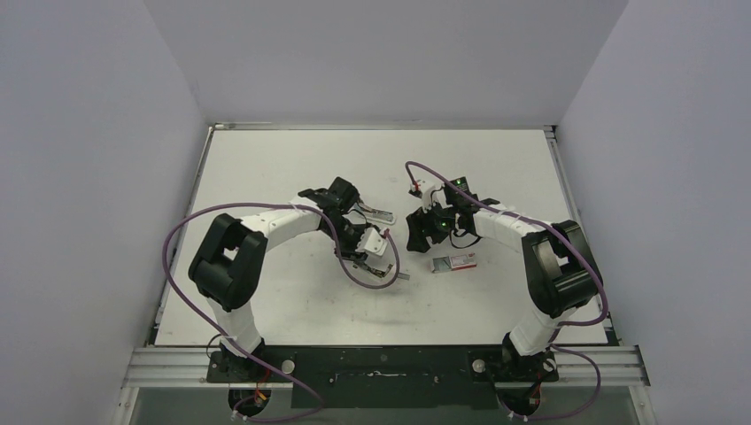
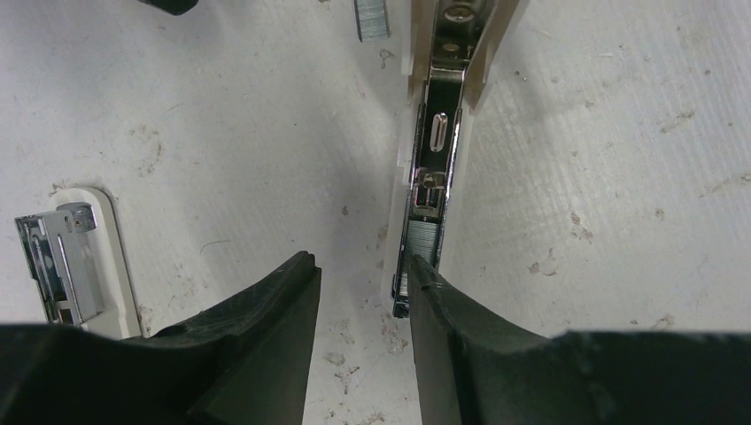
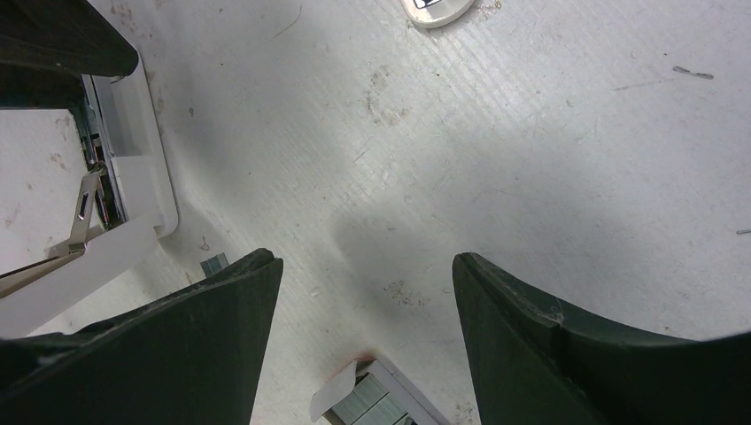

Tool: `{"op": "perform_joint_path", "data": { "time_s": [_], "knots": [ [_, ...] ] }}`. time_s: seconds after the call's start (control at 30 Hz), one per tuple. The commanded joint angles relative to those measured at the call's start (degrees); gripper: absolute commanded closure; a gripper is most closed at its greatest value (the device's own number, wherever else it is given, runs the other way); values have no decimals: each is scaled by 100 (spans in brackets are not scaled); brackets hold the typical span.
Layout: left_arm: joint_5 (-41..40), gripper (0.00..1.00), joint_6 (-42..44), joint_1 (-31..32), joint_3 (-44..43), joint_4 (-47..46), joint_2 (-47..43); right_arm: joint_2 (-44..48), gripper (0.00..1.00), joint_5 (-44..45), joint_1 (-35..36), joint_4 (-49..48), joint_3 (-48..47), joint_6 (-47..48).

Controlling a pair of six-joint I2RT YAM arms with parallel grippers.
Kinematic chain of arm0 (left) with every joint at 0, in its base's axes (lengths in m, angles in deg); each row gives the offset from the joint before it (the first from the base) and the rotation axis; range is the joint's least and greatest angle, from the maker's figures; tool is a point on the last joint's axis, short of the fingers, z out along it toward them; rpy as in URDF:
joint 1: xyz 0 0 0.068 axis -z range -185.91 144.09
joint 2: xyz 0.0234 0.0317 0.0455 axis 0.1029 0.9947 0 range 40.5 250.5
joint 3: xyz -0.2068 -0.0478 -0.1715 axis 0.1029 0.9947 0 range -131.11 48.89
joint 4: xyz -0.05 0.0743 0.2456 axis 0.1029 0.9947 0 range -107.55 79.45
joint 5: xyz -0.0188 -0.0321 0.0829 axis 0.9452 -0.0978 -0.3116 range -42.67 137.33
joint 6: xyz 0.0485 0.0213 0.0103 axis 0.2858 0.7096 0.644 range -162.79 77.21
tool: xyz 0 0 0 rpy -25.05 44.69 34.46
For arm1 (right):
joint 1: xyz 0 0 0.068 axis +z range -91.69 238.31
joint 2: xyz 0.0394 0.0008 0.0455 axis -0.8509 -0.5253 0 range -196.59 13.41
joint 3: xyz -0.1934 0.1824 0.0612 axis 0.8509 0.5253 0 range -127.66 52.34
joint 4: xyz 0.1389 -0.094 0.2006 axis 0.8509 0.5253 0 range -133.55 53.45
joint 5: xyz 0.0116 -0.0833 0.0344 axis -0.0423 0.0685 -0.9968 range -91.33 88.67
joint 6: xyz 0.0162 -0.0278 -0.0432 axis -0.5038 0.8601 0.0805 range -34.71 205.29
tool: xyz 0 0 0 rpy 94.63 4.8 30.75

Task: Load the staples into the stapler
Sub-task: Adjust the staple in the stapler.

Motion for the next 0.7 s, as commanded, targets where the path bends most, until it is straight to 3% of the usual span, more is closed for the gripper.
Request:
{"op": "perform_joint_path", "data": {
  "time_s": [0.0,0.23,0.5,0.67],
  "knots": [
    [345,61,-156,-99,-300,20,-206,-77,28,-123,-43,-113,-228,57],
    [573,60,-322,-225,-188,-65,-475,-8,28,-148,-48,-125,-213,55],
    [489,58,-813,-387,598,-915,-1149,360,28,-299,-140,-146,-167,145],
    [417,58,-765,-342,616,-985,-1055,584,28,-239,-145,-112,-143,269]
  ]
}}
